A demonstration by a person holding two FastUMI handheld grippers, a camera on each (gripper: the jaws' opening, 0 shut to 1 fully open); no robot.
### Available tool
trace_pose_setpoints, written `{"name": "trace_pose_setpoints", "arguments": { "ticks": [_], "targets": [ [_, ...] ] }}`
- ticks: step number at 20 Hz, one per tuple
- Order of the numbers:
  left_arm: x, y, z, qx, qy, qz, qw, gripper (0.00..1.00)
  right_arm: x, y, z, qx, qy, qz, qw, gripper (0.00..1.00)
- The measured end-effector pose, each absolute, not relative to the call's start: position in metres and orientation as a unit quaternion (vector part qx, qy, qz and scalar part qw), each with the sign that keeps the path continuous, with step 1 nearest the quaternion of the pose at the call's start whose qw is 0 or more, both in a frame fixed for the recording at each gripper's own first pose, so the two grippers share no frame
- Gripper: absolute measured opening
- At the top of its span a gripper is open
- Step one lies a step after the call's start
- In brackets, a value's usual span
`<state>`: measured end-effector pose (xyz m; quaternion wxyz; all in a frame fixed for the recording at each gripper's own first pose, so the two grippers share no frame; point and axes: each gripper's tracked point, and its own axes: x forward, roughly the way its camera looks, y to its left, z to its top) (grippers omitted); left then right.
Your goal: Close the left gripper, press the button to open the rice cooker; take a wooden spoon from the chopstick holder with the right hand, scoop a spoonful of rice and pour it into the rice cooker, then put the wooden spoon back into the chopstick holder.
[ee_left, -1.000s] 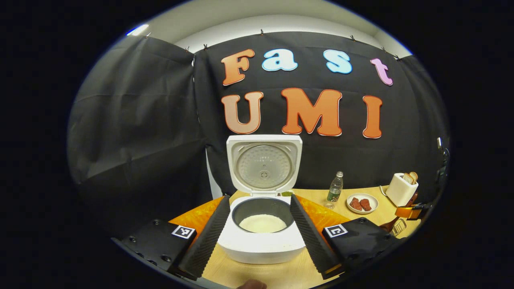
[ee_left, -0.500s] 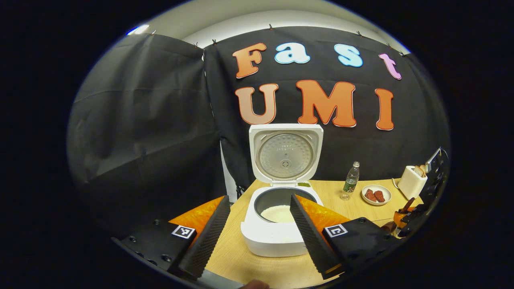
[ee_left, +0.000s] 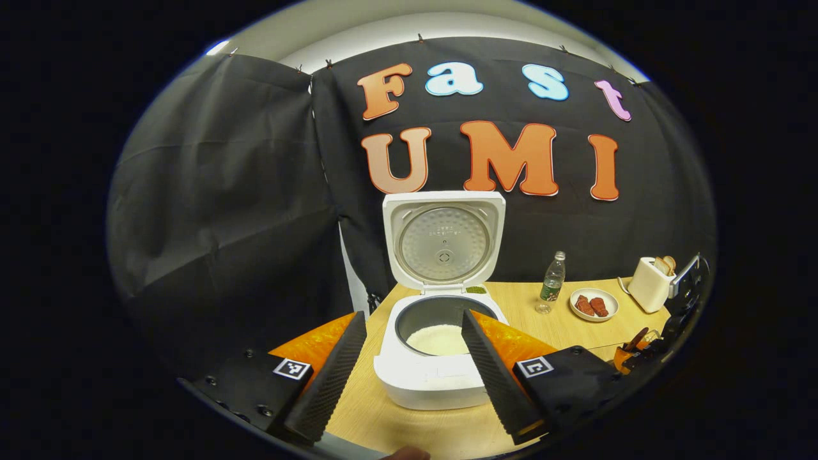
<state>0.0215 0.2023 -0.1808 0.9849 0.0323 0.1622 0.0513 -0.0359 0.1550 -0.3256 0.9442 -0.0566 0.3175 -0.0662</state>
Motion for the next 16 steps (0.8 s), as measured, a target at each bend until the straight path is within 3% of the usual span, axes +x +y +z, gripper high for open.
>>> {"name": "trace_pose_setpoints", "arguments": {
  "ticks": [1, 9, 12, 15, 16],
  "targets": [
    [0.022, 0.201, -0.182, 0.034, 0.164, 0.050, 0.985, 0.96, -0.034, 0.158, -0.326, -0.043, 0.319, -0.067, 0.945, 0.09],
    [0.021, 0.221, -0.191, 0.039, 0.181, 0.056, 0.981, 1.00, -0.021, 0.198, -0.327, 0.084, 0.331, -0.053, 0.938, 0.09],
    [0.022, 0.226, -0.196, 0.038, 0.188, 0.055, 0.980, 0.96, -0.016, 0.196, -0.332, 0.179, 0.348, -0.068, 0.918, 0.09],
    [0.026, 0.230, -0.201, 0.042, 0.195, 0.050, 0.979, 1.00, -0.015, 0.191, -0.343, 0.276, 0.366, -0.095, 0.883, 0.09],
    [0.028, 0.231, -0.202, 0.043, 0.198, 0.049, 0.978, 0.96, -0.015, 0.190, -0.344, 0.283, 0.365, -0.103, 0.881, 0.09]
  ]
}}
